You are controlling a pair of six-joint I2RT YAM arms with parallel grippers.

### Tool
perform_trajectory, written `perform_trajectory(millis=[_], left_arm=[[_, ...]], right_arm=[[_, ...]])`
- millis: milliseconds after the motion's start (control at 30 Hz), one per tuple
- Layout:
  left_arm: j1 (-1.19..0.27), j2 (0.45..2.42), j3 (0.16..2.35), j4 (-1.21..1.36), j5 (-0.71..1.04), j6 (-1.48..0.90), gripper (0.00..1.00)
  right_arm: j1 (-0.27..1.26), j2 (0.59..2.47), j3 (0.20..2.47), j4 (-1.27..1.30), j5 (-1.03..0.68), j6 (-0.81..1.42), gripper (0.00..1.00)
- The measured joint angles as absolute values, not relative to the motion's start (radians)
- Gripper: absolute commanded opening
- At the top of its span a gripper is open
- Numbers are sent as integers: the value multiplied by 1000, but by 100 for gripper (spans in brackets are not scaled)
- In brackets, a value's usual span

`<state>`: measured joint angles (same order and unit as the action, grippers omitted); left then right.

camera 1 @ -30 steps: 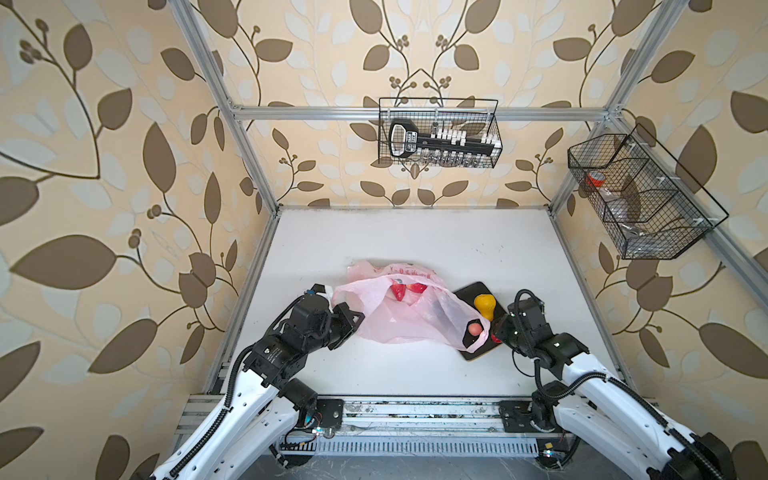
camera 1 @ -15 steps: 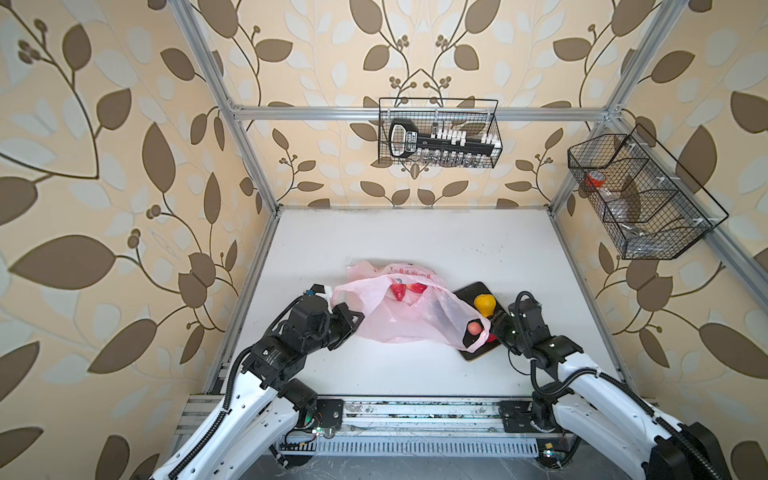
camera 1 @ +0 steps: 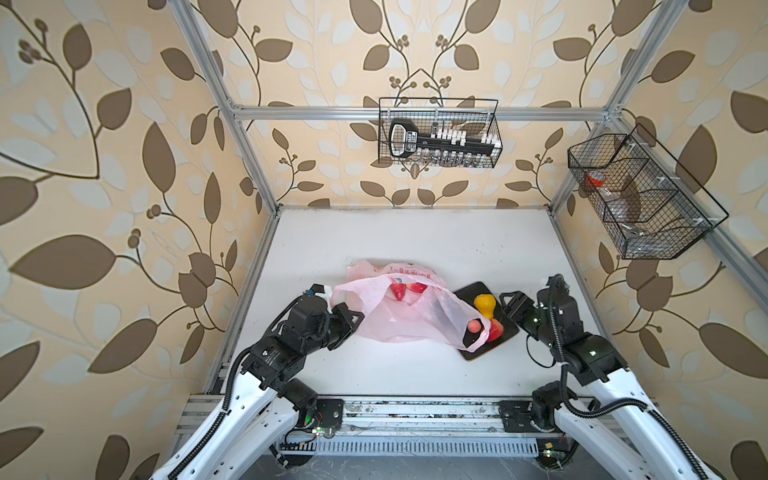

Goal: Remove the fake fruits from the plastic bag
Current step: 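Raise the right gripper off the mat and swing it toward the bag, then reach the right gripper into the bag opening toward the red fruits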

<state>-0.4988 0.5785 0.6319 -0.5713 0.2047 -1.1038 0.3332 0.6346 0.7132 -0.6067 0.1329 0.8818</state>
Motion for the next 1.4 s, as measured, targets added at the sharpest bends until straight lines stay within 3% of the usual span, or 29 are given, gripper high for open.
perform_trajectory(millis=[167, 267, 533, 633, 1067, 1233, 1400], left_arm=[[-499, 581, 632, -571, 205, -1104, 0], [-499, 584, 632, -571, 205, -1104, 0], [-499, 585, 632, -571, 205, -1104, 0], [-499, 585, 632, -571, 205, -1104, 0], [-499, 585, 632, -571, 205, -1104, 0], [-499, 581, 632, -572, 205, -1104, 0], [-499, 572, 632, -572, 206, -1103, 0]], right_arm=[[344, 740, 913, -601, 14, 723, 53], [430, 810, 976, -571, -43, 664, 50], [961, 993, 1054, -488, 54, 574, 48], [1060, 1102, 1068, -464, 92, 555, 46], [1088, 1462, 1045, -339, 212, 613, 34], [1022, 1576, 1045, -254, 268, 671, 37], [974, 1721, 1106, -196, 313, 677, 49]])
